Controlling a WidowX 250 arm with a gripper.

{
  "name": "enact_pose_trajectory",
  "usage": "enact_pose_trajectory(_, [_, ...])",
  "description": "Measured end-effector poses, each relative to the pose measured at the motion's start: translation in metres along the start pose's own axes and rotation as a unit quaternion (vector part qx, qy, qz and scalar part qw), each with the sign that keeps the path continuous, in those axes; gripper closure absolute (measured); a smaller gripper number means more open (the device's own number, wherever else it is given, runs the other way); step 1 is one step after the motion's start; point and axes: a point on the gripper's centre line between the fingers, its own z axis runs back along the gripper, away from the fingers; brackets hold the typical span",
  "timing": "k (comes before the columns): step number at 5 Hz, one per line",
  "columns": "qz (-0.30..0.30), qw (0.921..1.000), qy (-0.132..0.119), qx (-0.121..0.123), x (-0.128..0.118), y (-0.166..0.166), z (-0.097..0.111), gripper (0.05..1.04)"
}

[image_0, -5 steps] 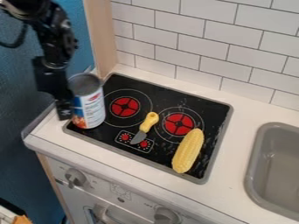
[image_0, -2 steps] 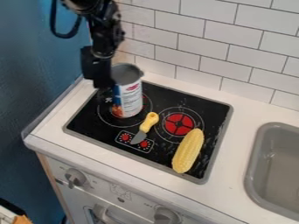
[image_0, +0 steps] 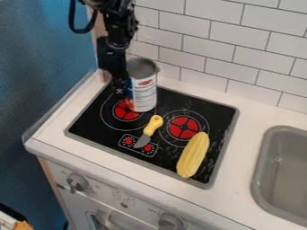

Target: Placing the empty tin on the right side of the burner

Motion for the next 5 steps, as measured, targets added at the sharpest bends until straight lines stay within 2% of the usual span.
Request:
enact_pose_trajectory(2, [-0.11, 0.9938, 0.015, -0.006, -0.06, 0.019, 0.009, 0.084])
enact_pose_trajectory(4, [-0.201, 0.9791, 0.033, -0.006, -0.111, 0.047, 0.017, 0.084])
enact_pose_trajectory(5, [-0.227, 0.9729, 0.044, -0.003, -0.125, 0.058, 0.02, 0.085])
